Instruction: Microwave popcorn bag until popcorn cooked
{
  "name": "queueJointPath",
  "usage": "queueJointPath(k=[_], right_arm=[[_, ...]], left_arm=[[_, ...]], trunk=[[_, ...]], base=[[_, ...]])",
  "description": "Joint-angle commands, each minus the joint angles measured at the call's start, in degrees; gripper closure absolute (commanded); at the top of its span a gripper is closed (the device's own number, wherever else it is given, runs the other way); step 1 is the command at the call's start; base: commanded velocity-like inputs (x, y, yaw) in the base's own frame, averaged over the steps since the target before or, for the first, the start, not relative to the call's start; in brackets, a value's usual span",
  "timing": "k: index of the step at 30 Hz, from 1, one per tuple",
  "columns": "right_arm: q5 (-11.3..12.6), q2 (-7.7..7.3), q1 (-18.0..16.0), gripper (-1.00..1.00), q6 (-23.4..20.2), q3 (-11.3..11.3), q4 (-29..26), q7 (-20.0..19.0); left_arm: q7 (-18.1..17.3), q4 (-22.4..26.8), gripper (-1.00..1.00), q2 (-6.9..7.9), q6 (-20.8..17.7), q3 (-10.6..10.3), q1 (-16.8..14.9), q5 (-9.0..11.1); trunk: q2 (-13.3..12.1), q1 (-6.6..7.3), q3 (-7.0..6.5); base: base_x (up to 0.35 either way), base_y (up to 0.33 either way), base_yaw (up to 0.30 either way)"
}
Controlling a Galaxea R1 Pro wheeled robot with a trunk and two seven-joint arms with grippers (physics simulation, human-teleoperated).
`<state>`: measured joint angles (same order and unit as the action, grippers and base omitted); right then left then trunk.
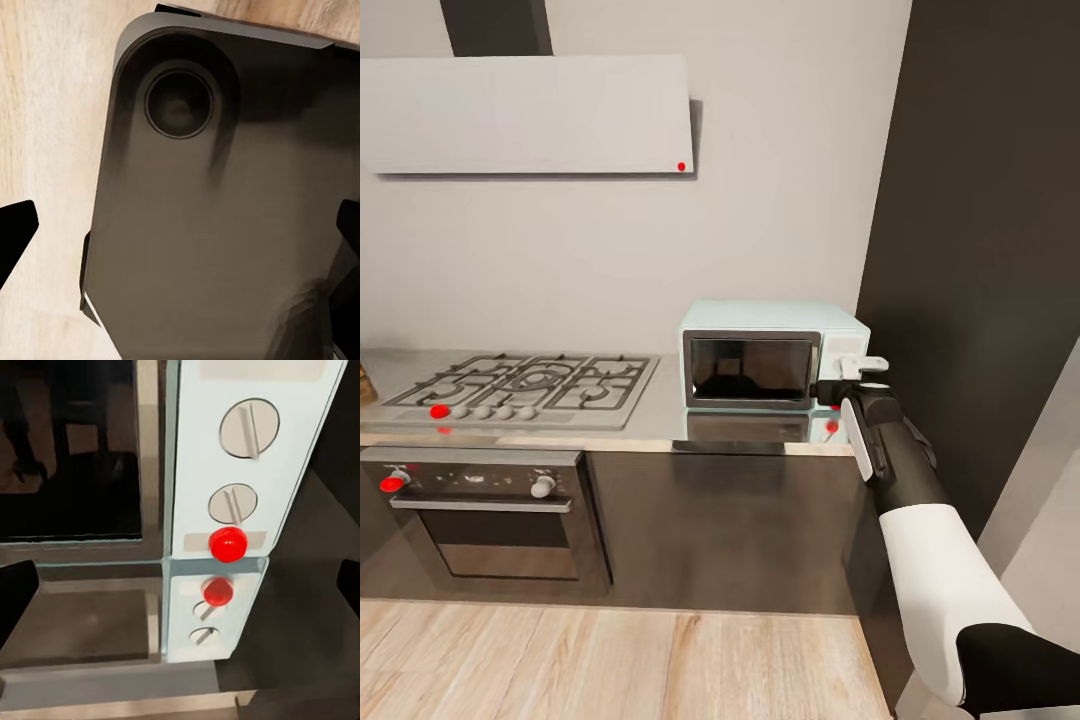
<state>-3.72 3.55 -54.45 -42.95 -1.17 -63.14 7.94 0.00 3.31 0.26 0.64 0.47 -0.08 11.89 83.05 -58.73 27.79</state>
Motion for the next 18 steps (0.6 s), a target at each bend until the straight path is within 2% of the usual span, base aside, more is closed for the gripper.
queueJointPath(k=[1,10,18], right_arm=[[-0.30,0.09,-0.04,-1.00,-0.25,-0.08,-0.02,-0.57],[-0.31,0.14,-0.04,-1.00,-0.20,-0.06,0.09,-2.69],[-0.36,0.14,-0.04,-1.00,-0.20,-0.07,0.17,-2.85]], left_arm=[[0.00,0.03,-1.00,0.00,0.07,0.02,-0.01,0.33],[0.00,0.03,-1.00,-0.03,0.07,0.04,-0.01,0.33],[0.00,0.03,-1.00,-0.08,0.08,0.06,-0.01,0.33]], trunk=[[0.03,0.00,0.06],[0.03,0.00,0.06],[0.03,0.00,0.06]], base=[[0.000,0.000,0.000],[0.000,0.000,0.000],[0.000,0.000,0.000]])
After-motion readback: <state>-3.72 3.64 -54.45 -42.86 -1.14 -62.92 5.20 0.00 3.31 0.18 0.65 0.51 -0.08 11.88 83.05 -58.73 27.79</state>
